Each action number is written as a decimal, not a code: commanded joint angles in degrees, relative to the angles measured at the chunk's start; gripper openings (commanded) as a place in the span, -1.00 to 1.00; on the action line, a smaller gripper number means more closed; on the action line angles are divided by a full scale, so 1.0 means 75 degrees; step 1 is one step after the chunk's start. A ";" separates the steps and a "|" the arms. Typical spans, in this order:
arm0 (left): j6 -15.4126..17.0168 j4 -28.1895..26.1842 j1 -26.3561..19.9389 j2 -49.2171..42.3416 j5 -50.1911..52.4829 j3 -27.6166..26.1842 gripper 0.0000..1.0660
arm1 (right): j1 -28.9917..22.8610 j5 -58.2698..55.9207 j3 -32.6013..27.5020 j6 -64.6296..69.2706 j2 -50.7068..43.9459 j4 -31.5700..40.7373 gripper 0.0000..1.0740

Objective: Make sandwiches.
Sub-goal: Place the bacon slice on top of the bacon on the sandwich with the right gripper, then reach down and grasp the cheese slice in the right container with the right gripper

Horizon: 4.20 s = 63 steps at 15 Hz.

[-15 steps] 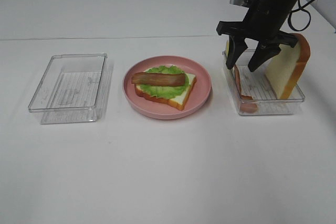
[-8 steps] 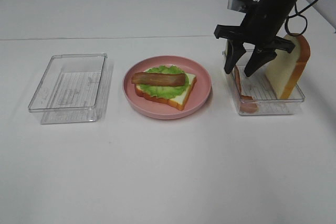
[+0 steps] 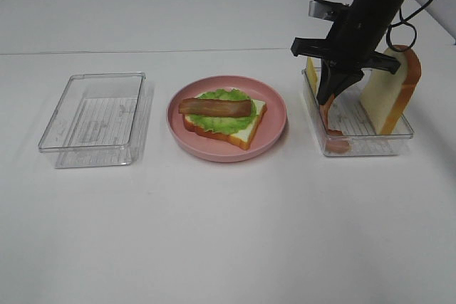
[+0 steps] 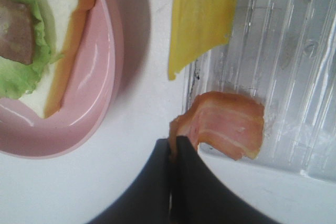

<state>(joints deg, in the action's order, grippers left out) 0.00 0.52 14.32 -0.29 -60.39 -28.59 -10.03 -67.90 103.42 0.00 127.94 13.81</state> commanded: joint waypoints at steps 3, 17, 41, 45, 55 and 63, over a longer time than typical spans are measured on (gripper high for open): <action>0.0061 0.0023 0.0008 -0.0076 0.0076 0.0015 0.51 | -0.0031 -0.0695 0.0413 -0.0130 -0.0206 0.0046 -1.00; 0.0061 0.0023 0.0008 -0.0076 0.0076 0.0015 0.51 | -0.1085 0.0993 0.0466 -0.2490 -0.0367 0.5187 -1.00; 0.0061 0.0023 0.0008 -0.0076 0.0076 0.0015 0.51 | -0.1245 0.2200 0.0474 -0.0550 0.0191 0.1413 0.46; 0.0061 0.0023 0.0008 -0.0076 0.0076 0.0015 0.51 | -0.1245 0.2231 0.0474 -0.0237 -0.0558 0.0038 0.45; 0.0061 0.0023 0.0008 -0.0076 0.0076 0.0015 0.51 | -0.0978 0.2177 0.0474 0.1008 -0.0298 -0.2254 0.38; 0.0061 0.0023 0.0008 -0.0076 0.0076 0.0015 0.51 | -0.0703 0.2498 0.0474 0.0863 0.0168 -0.2017 0.08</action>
<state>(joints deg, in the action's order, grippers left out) 0.00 0.52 14.32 -0.29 -60.39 -28.59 -15.36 -49.27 106.74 6.82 128.97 -1.60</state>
